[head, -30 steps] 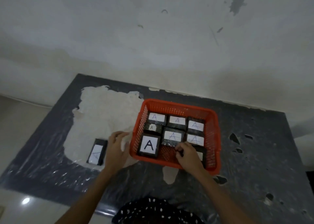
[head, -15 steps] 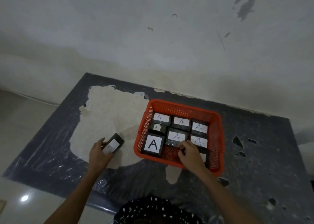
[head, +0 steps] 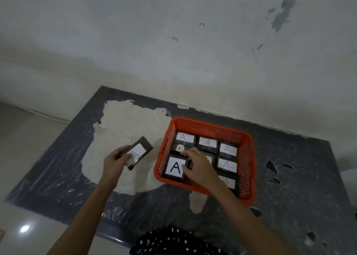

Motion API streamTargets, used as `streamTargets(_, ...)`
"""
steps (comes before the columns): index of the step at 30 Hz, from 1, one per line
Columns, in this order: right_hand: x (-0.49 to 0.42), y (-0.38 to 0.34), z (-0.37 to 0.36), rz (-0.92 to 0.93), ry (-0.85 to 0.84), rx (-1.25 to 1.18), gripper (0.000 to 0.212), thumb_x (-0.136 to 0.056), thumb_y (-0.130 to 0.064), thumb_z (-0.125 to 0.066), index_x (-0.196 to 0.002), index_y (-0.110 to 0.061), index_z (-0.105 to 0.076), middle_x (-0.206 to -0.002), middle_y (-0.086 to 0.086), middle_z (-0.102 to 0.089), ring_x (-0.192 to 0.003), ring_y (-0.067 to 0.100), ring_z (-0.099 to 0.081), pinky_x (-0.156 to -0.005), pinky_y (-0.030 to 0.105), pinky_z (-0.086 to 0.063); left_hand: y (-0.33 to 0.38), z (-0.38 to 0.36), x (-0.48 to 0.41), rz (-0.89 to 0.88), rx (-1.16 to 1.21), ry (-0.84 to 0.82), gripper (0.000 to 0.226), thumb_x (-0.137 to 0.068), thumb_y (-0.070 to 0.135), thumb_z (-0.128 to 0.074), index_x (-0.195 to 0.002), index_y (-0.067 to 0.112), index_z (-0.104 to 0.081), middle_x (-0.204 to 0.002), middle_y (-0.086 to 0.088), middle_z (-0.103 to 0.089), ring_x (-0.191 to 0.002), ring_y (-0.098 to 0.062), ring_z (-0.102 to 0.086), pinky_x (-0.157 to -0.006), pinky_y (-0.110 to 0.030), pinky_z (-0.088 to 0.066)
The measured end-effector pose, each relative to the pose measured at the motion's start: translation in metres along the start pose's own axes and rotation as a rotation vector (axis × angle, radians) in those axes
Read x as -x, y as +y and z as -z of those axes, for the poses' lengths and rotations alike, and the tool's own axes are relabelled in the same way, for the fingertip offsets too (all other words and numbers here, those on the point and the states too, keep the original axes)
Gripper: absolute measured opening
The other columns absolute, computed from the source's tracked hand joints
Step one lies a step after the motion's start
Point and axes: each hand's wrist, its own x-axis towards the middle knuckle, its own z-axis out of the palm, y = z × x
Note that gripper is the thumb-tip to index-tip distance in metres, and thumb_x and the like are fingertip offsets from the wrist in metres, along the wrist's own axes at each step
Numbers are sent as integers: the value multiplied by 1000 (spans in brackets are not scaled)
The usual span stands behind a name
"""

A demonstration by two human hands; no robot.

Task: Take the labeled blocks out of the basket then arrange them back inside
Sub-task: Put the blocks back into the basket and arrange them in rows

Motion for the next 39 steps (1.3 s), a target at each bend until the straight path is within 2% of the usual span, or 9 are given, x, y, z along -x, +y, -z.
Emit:
streamTargets(3, -12, -21, 5, 216, -77, 150, 73, -81, -24, -67, -144, -27, -30, -152, -1, -31, -140, 15, -27, -113, 36, -24, 21, -19, 3, -67, -57, -141, 28, -85, 6, -59, -108, 21, -63, -103, -2, -65, -93, -17, -63, -68, -25, -53)
streamTargets(5, -17, -30, 7, 288, -91, 272, 81, -81, -20, -68, -147, -26, -22, -158, 0, -21, -145, 18, -17, -116, 39, -15, 29, -35, 7, -74, -85, -244, 31, -85, 9, -59, -111, 25, -60, -102, 1, -64, -91, -13, -64, -64, -19, -54)
streamTargets(10, -15, -22, 20, 265, -44, 352, 56, -86, -14, -61, -139, -17, -42, -142, 5, -46, -130, 21, -40, -112, 41, -33, 35, -73, 17, -49, -113, -400, 29, -86, 13, -61, -112, 26, -56, -105, 1, -63, -89, -13, -66, -63, -20, -57)
streamTargets(16, 9, 21, 31, 161, -169, 421, 68, -75, -26, -69, -137, -17, -43, -130, 4, -51, -116, 18, -46, -100, 32, -39, 18, -118, 29, -38, -254, -524, 30, -84, 18, -65, -112, 27, -57, -107, 6, -59, -97, -13, -61, -70, -18, -52)
streamTargets(19, 25, 44, 35, -15, -203, 387, 71, -69, -31, -72, -133, -13, -47, -126, 6, -54, -115, 21, -49, -97, 34, -45, 7, -132, 28, -193, -468, -477, 29, -86, 16, -62, -114, 23, -59, -111, 2, -63, -99, -11, -59, -75, -14, -45)
streamTargets(25, 35, 65, 23, -188, -280, 255, 54, -70, -20, -77, -121, -15, -58, -116, 9, -62, -107, 23, -57, -89, 38, -52, -20, -139, 27, -455, -938, -560, 33, -87, 17, -57, -120, 23, -60, -128, -2, -52, -118, -17, -44, -105, -29, -32)
streamTargets(29, 30, 69, 9, -207, -283, 244, 52, -76, -14, -77, -124, -8, -58, -123, 10, -54, -112, 23, -53, -96, 31, -46, -25, -140, 29, -493, -969, -540, 33, -89, 19, -55, -121, 22, -60, -129, -2, -49, -119, -19, -40, -106, -31, -31)
streamTargets(35, 30, 76, 4, -185, -273, 359, 50, -81, -22, -71, -128, -11, -57, -123, 9, -54, -114, 25, -43, -98, 35, -41, -23, -138, 31, -569, -1013, -544, 33, -92, 20, -50, -124, 23, -57, -131, -2, -48, -120, -17, -40, -106, -31, -31)
streamTargets(39, 41, 75, 15, -150, -39, 392, 37, -86, -24, -63, -122, -18, -60, -120, 2, -56, -114, 20, -44, -101, 34, -38, -15, -124, 27, -798, -1135, -467, 46, -83, 19, -63, -129, 20, -53, -142, -12, -45, -133, -32, -36, -110, -49, -31)
